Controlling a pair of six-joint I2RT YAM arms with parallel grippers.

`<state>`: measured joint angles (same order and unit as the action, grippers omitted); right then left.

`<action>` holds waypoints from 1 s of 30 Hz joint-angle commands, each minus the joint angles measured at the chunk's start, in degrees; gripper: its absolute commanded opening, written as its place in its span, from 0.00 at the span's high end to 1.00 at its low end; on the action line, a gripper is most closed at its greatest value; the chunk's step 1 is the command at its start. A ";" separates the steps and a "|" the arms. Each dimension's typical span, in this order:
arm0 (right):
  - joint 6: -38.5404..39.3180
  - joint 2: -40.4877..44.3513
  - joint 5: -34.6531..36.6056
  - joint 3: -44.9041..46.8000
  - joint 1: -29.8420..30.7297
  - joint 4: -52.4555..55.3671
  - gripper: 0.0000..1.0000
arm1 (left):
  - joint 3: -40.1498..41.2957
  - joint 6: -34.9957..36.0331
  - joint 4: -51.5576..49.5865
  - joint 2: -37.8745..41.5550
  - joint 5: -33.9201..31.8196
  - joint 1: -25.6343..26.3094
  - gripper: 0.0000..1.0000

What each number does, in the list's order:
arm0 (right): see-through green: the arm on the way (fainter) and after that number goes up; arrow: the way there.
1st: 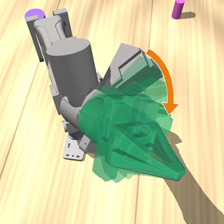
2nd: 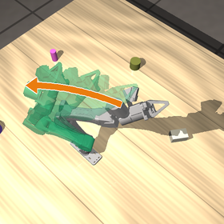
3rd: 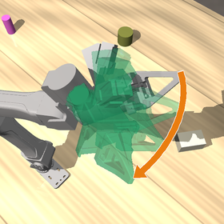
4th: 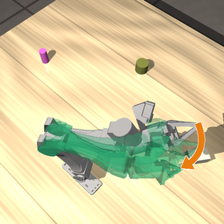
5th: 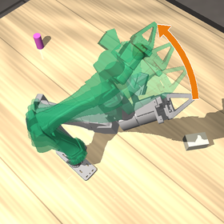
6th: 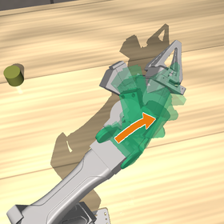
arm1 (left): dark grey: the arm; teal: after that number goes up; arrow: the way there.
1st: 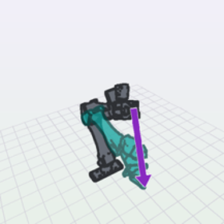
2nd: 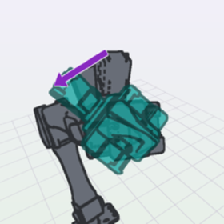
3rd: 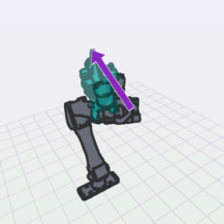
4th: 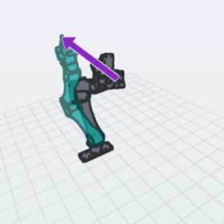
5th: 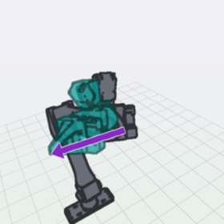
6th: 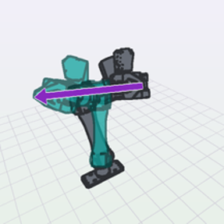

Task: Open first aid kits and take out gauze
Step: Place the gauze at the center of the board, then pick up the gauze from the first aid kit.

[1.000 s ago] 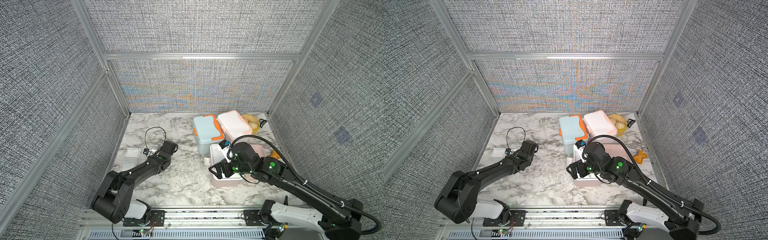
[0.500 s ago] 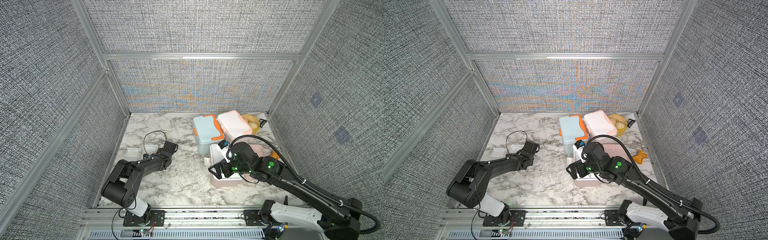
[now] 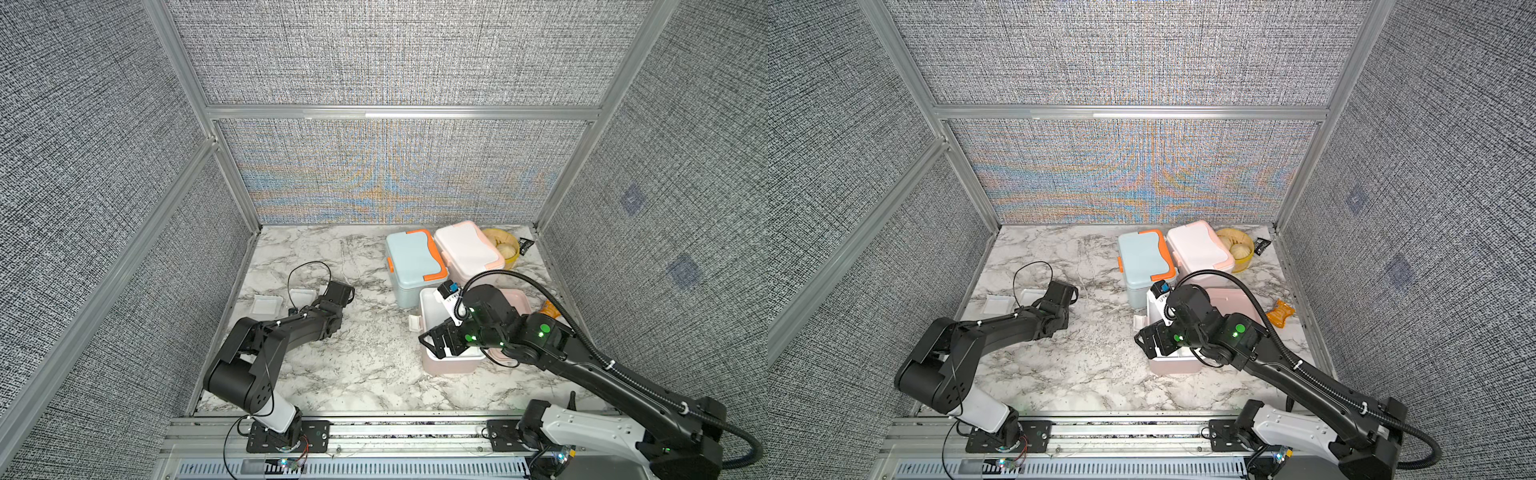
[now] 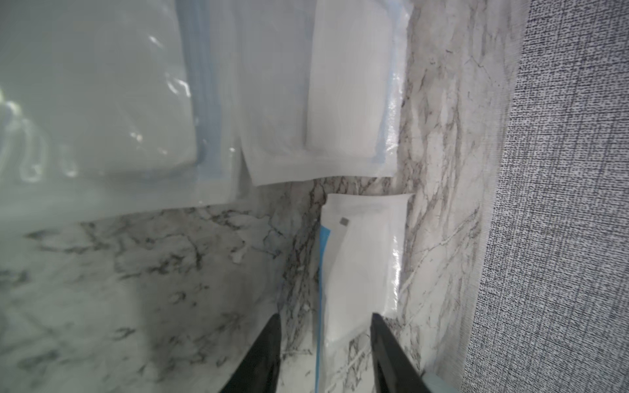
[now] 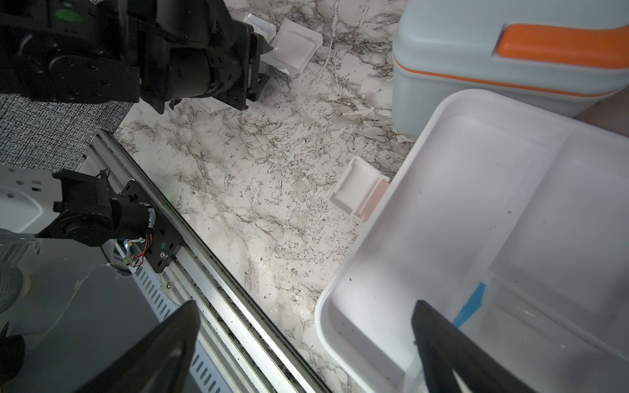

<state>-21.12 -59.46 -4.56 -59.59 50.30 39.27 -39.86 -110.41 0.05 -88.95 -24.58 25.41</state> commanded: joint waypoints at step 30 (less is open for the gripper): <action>-13.10 19.43 27.48 4.36 -6.54 13.48 0.01 | -25.71 53.20 -23.57 14.48 15.34 28.06 0.03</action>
<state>-32.69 -39.86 23.38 -55.22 45.34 49.56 -63.68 -62.43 -21.54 -73.14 -8.43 50.41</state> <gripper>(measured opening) 0.989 0.974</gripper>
